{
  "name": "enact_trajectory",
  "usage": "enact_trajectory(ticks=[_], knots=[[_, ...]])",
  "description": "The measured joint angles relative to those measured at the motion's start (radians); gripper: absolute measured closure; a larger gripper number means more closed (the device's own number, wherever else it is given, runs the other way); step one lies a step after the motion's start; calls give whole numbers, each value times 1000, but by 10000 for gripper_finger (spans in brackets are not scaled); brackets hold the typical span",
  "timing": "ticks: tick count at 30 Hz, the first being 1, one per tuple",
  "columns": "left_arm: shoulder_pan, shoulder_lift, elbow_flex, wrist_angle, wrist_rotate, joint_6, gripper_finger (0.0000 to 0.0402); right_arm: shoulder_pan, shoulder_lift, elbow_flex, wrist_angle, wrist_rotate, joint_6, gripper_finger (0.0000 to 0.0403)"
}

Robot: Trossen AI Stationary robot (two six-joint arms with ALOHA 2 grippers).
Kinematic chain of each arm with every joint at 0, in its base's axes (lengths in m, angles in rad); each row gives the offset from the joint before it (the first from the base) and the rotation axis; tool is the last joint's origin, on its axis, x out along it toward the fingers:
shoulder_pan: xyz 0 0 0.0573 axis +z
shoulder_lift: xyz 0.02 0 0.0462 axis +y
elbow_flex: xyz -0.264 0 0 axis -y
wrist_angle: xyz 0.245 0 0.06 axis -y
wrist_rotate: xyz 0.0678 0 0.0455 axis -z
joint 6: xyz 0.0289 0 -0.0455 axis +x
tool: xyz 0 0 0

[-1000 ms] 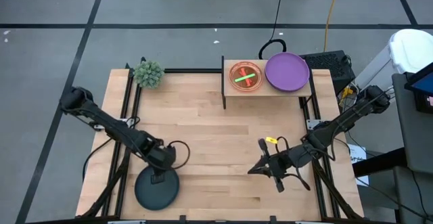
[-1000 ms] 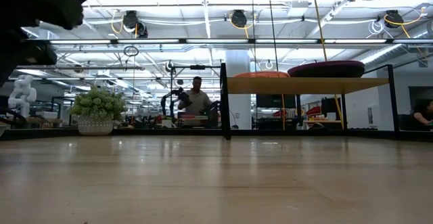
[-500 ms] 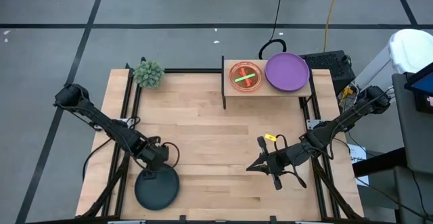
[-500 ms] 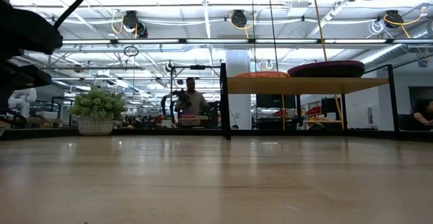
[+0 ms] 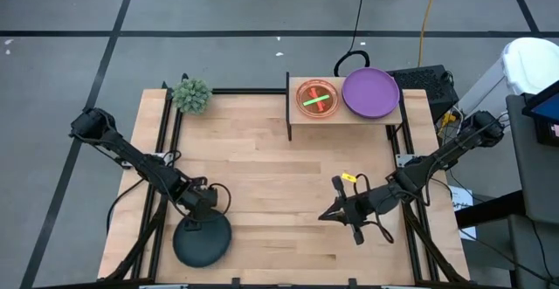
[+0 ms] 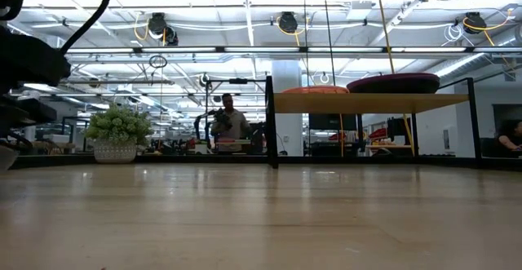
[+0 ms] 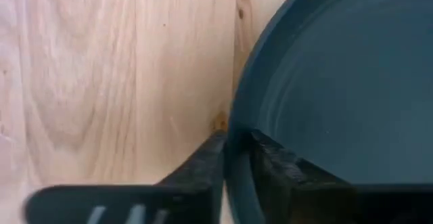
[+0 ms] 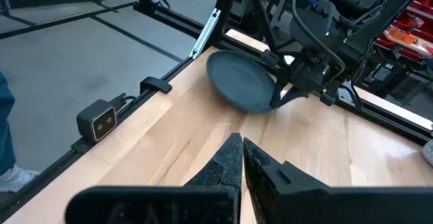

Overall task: Place and stack plates onto a shelf
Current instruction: Stack the black plate on the violet plate on the shelf

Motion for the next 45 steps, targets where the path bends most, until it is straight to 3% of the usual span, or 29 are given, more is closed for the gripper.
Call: enact_trajectory(ticks=[5,14,21,37,45], knots=[[1,-3,2,22,6,14,389,-19,0,0,-1,0,0,403],[1,1,17,61,-13,-98,391,-54,0,0,-1,0,-1,403],[22,2,119,15,-30,-180,391,-71,0,0,3,-1,31,403],[265,2,415,-67,-93,-238,391,-124,-92,0,-7,-22,159,403],[369,1,492,-90,-152,-342,391,-125,-108,199,-335,-131,320,403]])
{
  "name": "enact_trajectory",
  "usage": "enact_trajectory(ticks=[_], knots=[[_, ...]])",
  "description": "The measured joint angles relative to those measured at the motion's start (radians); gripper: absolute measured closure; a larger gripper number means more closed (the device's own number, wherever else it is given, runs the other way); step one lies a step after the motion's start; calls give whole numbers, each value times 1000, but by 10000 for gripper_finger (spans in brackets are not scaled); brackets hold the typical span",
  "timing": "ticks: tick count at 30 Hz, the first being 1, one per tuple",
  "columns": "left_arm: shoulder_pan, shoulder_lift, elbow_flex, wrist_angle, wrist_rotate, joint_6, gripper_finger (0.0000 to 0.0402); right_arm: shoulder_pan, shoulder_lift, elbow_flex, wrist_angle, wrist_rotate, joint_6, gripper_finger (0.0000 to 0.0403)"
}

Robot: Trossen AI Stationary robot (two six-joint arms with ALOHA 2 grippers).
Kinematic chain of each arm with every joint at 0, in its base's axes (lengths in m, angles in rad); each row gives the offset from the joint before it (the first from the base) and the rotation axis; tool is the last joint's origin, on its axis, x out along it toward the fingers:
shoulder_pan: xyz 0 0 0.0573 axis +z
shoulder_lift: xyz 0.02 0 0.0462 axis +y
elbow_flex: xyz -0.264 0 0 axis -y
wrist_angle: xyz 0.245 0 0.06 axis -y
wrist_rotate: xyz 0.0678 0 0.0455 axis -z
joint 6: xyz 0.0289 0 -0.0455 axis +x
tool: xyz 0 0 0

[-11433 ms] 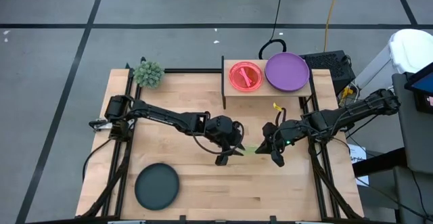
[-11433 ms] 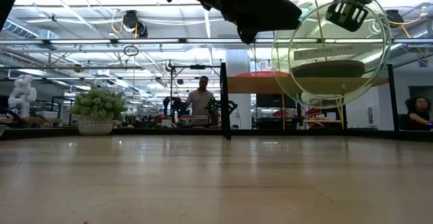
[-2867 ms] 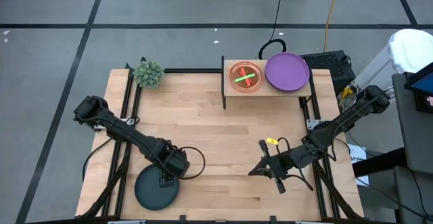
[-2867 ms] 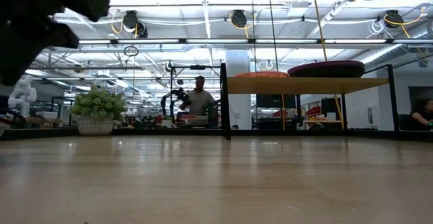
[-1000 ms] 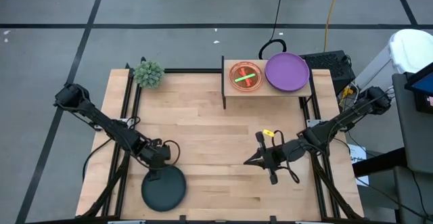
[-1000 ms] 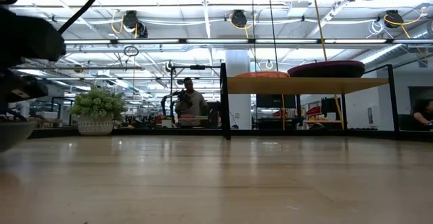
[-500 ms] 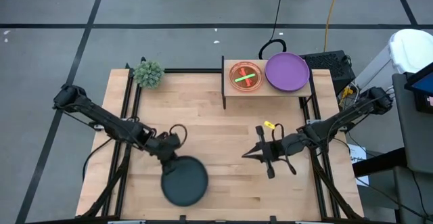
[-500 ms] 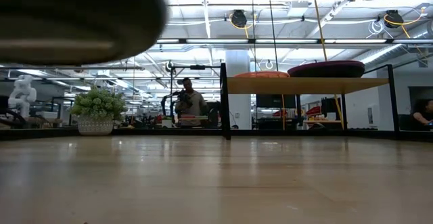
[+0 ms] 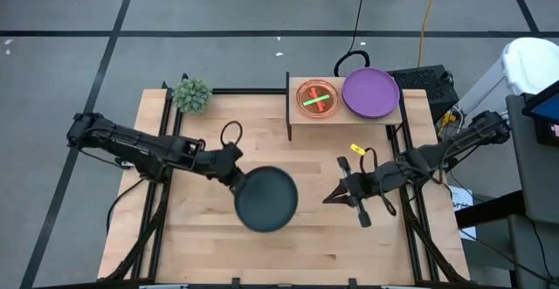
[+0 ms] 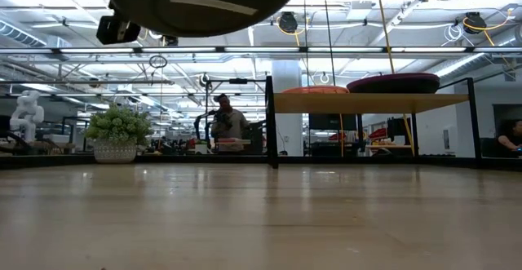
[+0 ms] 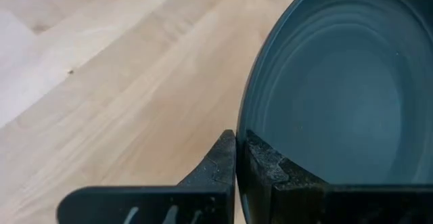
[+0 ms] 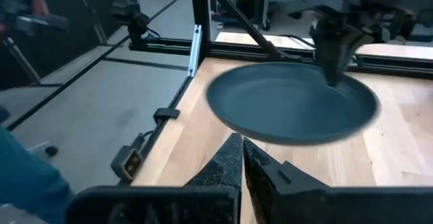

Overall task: Place and stack plates onto a shelf
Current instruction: Stack the black plate on the violet plate on the shelf

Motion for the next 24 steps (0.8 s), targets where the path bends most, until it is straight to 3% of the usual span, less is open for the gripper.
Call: enact_trajectory(ticks=[6,14,19,24], knots=[[36,0,2,4,-61,-128,391,-2,3,145,-208,4,-12,403],[39,0,2,100,-214,-198,391,-17,4,159,-235,56,118,403],[52,0,2,100,-184,-314,391,-32,3,159,-234,25,143,403],[56,0,2,96,-151,-454,391,-63,12,160,-233,-85,315,387]])
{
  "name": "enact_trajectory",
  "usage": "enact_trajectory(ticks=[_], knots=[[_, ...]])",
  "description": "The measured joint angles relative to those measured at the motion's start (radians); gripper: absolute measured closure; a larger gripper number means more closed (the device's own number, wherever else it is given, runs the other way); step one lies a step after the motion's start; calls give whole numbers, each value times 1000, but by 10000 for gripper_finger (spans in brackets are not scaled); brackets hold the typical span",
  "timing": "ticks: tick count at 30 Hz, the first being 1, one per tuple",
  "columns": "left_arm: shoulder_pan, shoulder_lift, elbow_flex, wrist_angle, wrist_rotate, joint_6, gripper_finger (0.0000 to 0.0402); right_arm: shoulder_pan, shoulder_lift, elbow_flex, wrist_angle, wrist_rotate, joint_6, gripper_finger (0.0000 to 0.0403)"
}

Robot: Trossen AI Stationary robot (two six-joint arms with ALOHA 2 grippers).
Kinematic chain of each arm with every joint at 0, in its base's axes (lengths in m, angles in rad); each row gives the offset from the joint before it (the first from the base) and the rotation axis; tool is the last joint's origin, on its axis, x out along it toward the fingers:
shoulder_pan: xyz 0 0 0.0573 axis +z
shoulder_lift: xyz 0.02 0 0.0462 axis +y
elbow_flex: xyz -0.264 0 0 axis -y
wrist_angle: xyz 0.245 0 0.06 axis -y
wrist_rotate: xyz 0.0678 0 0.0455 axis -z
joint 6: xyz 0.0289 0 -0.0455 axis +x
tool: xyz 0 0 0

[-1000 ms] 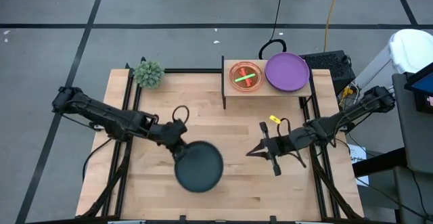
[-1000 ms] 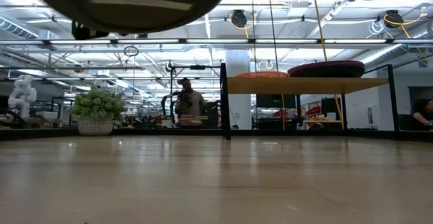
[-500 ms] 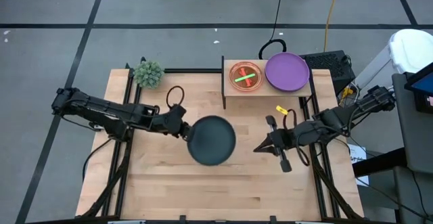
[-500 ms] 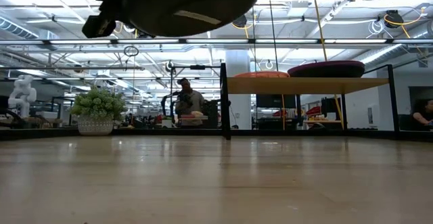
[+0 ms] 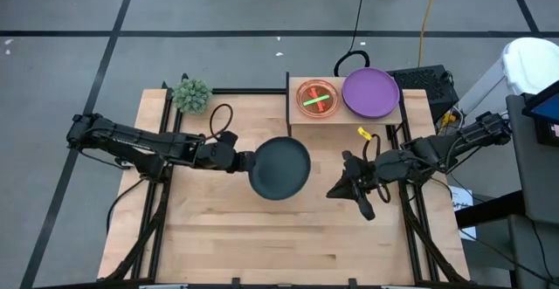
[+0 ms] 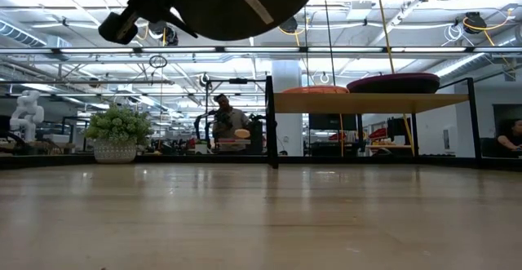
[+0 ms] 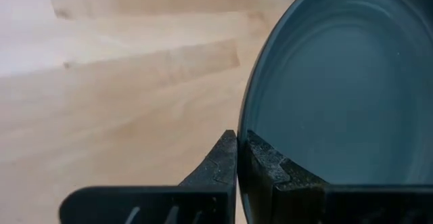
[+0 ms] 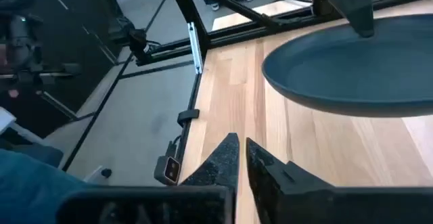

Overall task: Place and stack plates onto a shelf
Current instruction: Stack the black plate on the violet plate on the shelf

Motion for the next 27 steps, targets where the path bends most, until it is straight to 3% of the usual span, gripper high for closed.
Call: enact_trajectory(ticks=[9,16,22,27], knots=[[-20,18,0,4,61,-105,391,-3,54,0,18,-27,-160,292],[-39,116,-2,-12,179,-185,391,-3,125,0,32,-45,-353,208],[-55,167,-1,79,189,-210,391,-4,225,0,17,-54,-540,192],[-63,175,-1,63,189,-210,391,-3,278,0,14,-58,-587,210]])
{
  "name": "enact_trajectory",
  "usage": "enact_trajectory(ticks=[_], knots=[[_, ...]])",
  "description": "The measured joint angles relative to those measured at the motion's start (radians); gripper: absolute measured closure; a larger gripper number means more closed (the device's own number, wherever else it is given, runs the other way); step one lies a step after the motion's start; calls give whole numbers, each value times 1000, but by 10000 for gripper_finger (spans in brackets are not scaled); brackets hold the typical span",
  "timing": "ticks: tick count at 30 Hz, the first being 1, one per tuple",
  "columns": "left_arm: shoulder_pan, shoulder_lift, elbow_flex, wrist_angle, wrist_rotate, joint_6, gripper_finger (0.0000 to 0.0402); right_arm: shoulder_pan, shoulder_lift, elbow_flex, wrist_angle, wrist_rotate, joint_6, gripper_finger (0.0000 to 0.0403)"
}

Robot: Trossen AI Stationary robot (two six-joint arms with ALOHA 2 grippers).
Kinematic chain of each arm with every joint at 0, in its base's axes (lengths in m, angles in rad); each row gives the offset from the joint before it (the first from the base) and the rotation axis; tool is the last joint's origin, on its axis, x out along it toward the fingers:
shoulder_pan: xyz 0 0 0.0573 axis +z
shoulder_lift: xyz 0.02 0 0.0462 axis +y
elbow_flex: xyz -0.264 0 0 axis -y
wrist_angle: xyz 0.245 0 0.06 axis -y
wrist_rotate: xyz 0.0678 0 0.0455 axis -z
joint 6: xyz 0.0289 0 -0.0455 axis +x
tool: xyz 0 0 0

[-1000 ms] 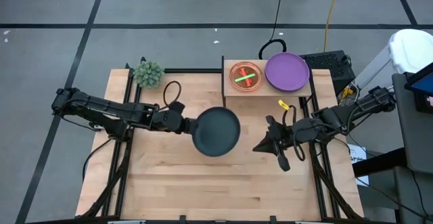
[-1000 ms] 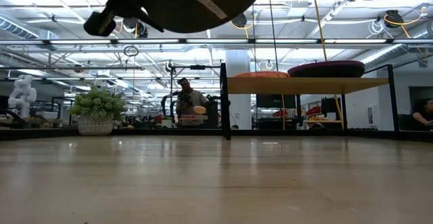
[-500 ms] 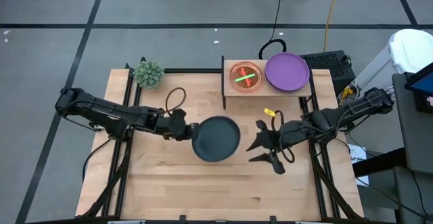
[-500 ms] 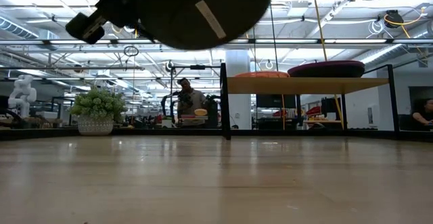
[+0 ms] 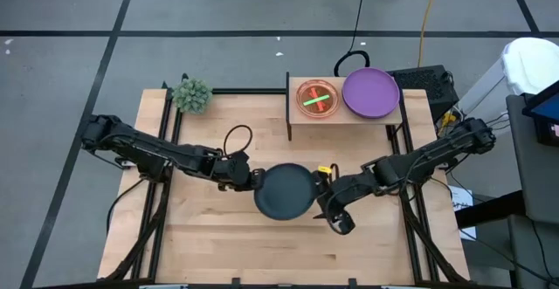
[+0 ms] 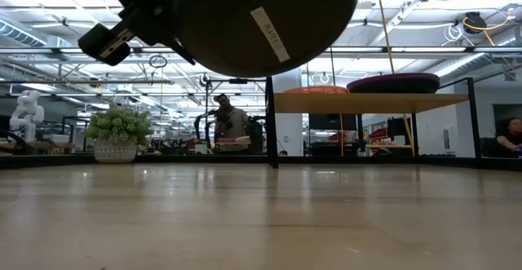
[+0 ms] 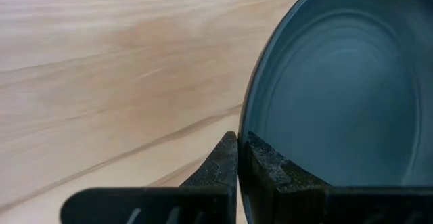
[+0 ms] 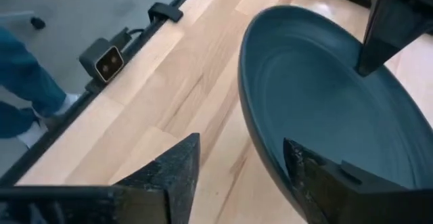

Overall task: Place and stack plates onto a shelf
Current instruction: Stack the black plate on the violet plate on the shelf

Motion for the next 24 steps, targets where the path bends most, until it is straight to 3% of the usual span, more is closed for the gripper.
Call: enact_trajectory(ticks=[17,24], knots=[[-4,0,0,-12,-13,20,390,0,65,0,7,5,-161,384],[-3,0,0,4,-21,23,380,1,70,0,16,0,-191,393]])
